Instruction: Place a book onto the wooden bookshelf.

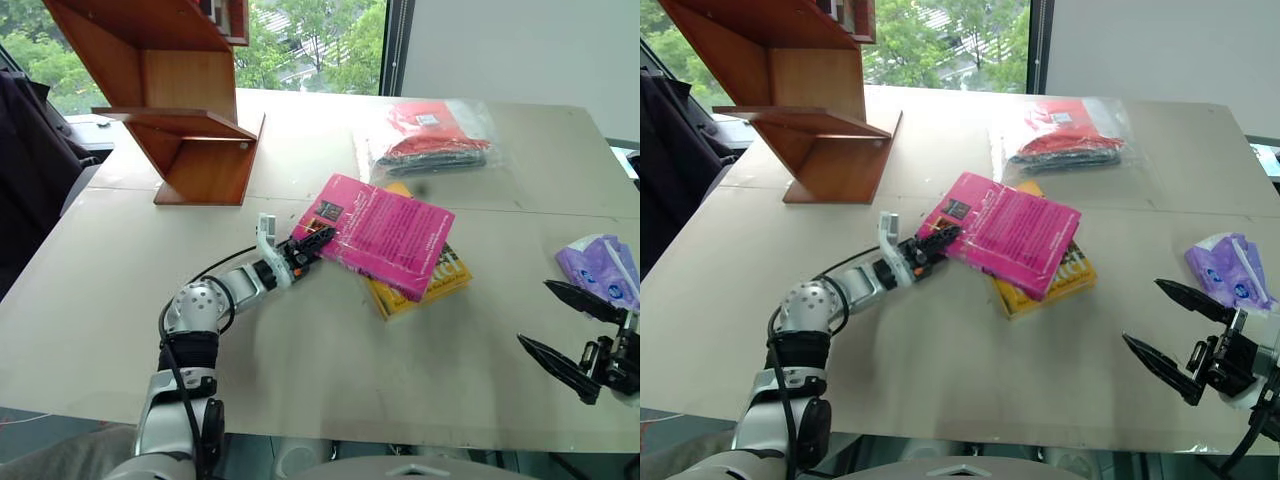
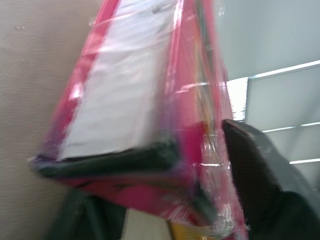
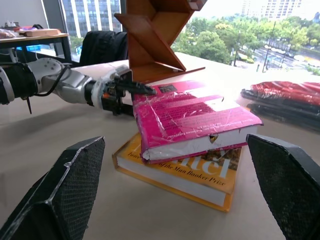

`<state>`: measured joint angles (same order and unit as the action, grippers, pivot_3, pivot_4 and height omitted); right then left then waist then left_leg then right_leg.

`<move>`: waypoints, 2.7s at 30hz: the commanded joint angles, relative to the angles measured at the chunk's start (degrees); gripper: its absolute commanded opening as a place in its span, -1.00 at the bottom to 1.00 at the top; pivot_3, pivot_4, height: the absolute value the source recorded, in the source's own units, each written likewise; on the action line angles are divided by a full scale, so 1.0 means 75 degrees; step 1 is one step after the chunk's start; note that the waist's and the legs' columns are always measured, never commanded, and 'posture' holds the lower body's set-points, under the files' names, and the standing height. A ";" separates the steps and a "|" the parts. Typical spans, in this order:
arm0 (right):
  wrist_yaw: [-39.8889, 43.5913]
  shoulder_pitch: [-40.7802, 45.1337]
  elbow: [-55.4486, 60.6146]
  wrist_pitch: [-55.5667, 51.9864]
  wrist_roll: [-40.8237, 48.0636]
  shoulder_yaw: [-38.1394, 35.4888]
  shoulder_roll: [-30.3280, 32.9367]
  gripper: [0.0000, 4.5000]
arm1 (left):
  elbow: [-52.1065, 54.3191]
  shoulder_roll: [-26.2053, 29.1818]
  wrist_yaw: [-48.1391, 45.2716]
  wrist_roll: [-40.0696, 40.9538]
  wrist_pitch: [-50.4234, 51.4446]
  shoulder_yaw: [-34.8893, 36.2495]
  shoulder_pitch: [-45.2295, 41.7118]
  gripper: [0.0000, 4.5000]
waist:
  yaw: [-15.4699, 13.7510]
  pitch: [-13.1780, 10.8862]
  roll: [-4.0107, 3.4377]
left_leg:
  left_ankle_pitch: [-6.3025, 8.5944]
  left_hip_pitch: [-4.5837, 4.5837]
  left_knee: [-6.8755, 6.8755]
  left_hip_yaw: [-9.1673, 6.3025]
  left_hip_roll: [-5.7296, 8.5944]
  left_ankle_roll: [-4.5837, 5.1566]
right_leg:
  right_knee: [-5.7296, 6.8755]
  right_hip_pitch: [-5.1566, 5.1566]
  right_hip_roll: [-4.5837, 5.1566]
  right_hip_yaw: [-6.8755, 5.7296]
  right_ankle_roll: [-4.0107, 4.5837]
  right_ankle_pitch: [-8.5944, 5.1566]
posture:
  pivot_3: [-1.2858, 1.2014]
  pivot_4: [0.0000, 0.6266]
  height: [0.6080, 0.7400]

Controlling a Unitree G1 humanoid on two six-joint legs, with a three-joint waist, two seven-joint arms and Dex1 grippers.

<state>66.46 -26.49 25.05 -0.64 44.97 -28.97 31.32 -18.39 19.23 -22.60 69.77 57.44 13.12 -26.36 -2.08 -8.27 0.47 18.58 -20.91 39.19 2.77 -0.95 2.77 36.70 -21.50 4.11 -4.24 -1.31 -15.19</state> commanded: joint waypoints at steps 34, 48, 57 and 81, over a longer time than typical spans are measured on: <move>-0.0363 -0.0110 0.0460 0.0110 -0.0021 -0.0066 -0.0087 1.00 | 0.2215 -0.3490 0.3832 0.2426 -0.1095 0.0137 0.1944 0.97 | -0.0067 0.0029 -0.0048 | 0.0002 0.0005 -0.0010 -0.0003 0.0008 0.0007 | -0.0006 0.0003 0.0015 0.0008 0.0019 -0.0008 | 0.03 -0.52 1.00; -0.0360 0.0026 0.0301 0.0069 -0.0034 -0.0032 -0.0049 1.00 | 0.2289 -0.3204 0.3550 0.2496 -0.1208 0.0285 0.1851 -0.85 | -0.0081 0.0027 -0.0047 | 0.0002 0.0005 -0.0010 -0.0006 0.0010 0.0008 | -0.0005 0.0003 0.0014 0.0008 0.0017 -0.0007 | 0.03 -0.52 1.00; -0.0116 0.0356 -0.0053 0.0079 -0.0060 0.0072 0.0026 1.00 | 0.4968 -0.1550 0.2380 0.1600 -0.1244 0.0091 0.1876 -0.85 | 0.0009 -0.0052 0.0030 | 0.0000 -0.0022 -0.0011 -0.0011 0.0002 0.0004 | -0.0005 -0.0020 0.0005 0.0004 0.0014 -0.0004 | 0.03 -0.52 1.00; 0.1334 0.5554 -0.3322 -0.1385 0.0591 0.0896 0.1225 1.00 | 0.5902 0.7729 -0.0620 -1.0541 -0.6191 -0.1144 -0.0797 -0.85 | 0.0139 -0.0205 -0.0004 | -0.0020 -0.0081 -0.0037 -0.0022 0.0014 -0.0028 | -0.0101 -0.0032 -0.0058 -0.0068 -0.0022 -0.0011 | 0.03 -0.52 1.00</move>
<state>75.11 14.09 -0.25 -9.97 47.28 -21.52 40.16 26.19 75.79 -26.78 -5.67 13.30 1.76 -32.33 -1.04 -9.80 0.44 18.43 -21.69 38.99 2.55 -0.87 2.56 35.94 -21.81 3.68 -4.80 -1.48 -15.28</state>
